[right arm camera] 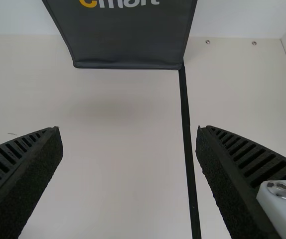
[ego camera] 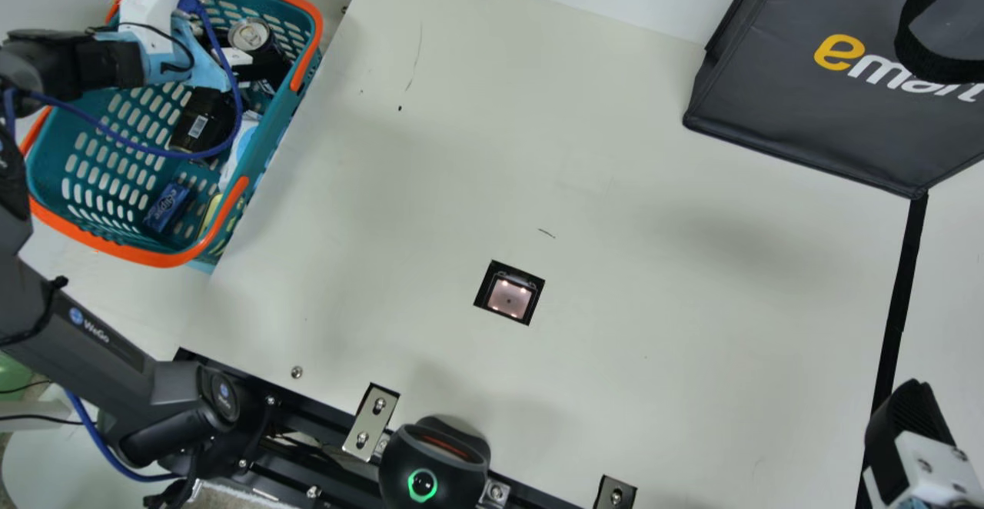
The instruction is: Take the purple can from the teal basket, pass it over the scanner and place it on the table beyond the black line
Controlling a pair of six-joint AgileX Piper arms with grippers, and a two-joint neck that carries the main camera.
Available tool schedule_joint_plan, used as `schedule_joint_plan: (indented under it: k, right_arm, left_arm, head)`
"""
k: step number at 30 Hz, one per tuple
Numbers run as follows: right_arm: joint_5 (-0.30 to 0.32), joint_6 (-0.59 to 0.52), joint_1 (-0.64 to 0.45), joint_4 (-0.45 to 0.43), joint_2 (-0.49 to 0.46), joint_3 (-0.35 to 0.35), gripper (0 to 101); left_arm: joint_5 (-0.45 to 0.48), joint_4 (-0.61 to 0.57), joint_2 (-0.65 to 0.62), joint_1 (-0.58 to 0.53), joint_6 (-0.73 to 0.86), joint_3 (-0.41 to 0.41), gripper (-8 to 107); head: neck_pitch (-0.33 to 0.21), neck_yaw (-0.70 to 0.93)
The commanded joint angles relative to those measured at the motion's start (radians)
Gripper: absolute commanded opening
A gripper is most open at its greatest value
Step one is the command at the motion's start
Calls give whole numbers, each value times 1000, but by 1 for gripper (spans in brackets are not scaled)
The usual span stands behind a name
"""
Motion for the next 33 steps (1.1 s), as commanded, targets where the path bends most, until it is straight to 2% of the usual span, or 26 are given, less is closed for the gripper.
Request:
schedule_joint_plan:
  k: [1, 10, 15, 21, 33]
  right_arm:
    - [0, 0, 0, 0, 0, 0, 95]
    - [0, 0, 0, 0, 0, 0, 95]
    - [0, 0, 0, 0, 0, 0, 95]
    - [0, 0, 0, 0, 0, 0, 95]
    - [0, 0, 0, 0, 0, 0, 95]
  left_arm:
    - [-9, -11, -29, 9, -19, 17, -8]
    - [-71, -51, -166, 55, -149, 100, -8]
    - [-108, -6, -254, 75, -267, 134, -8]
    - [-130, 145, -364, 95, -473, 160, -8]
    - [-97, 524, -569, 82, -973, 150, -8]
  head:
    - [-29, 2]
    - [-29, 2]
    - [-29, 2]
    - [-29, 2]
    - [-29, 2]
